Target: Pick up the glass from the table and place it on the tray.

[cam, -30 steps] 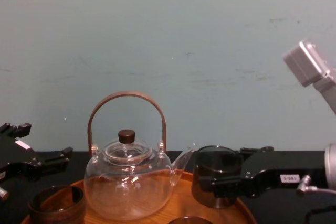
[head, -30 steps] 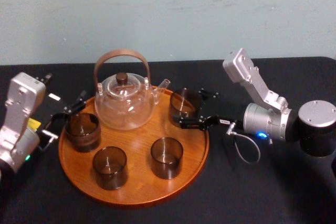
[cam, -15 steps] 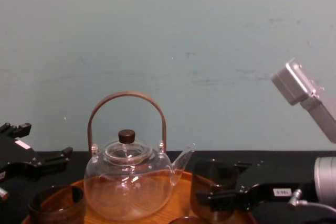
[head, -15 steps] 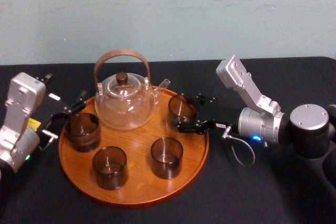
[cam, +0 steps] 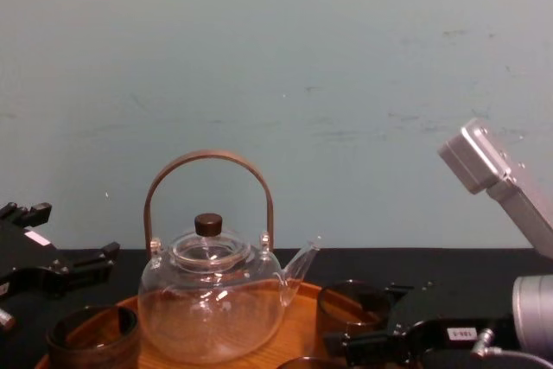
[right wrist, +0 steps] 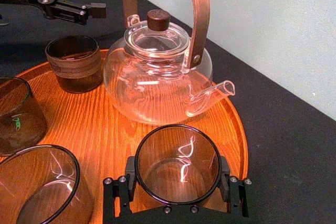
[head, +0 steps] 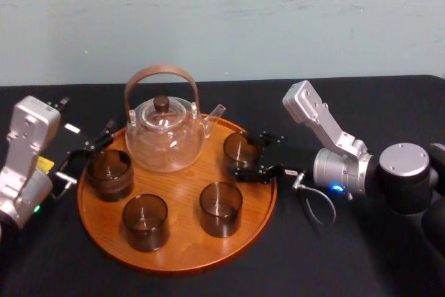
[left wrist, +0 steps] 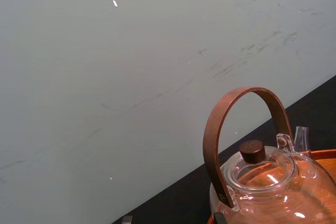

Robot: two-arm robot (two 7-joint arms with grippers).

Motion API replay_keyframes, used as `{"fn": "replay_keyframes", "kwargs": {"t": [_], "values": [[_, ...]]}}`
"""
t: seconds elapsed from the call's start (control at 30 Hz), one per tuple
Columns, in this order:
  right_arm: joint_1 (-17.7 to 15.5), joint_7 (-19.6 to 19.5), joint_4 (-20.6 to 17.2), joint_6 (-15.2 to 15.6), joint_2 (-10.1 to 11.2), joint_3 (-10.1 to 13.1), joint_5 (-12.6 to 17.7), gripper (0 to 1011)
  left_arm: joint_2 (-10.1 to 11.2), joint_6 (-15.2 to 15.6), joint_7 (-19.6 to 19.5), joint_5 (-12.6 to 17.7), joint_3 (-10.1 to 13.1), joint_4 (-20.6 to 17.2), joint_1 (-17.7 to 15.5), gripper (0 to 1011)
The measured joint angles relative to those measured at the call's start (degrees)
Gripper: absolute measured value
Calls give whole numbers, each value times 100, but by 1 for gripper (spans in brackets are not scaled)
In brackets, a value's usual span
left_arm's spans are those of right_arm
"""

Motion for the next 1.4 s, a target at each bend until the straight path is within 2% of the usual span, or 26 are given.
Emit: {"fn": "replay_keyframes", "kwargs": {"t": [0.83,1.0,1.4], "values": [[-37,-19,-3,39,-8,14,-83,907,0,0,0,0,0,0,0,1001],[-37,-18,-3,39,-8,17,-75,1002,0,0,0,0,0,0,0,1001],[-37,-14,-2,39,-8,21,-68,1002,0,0,0,0,0,0,0,1002]]}}
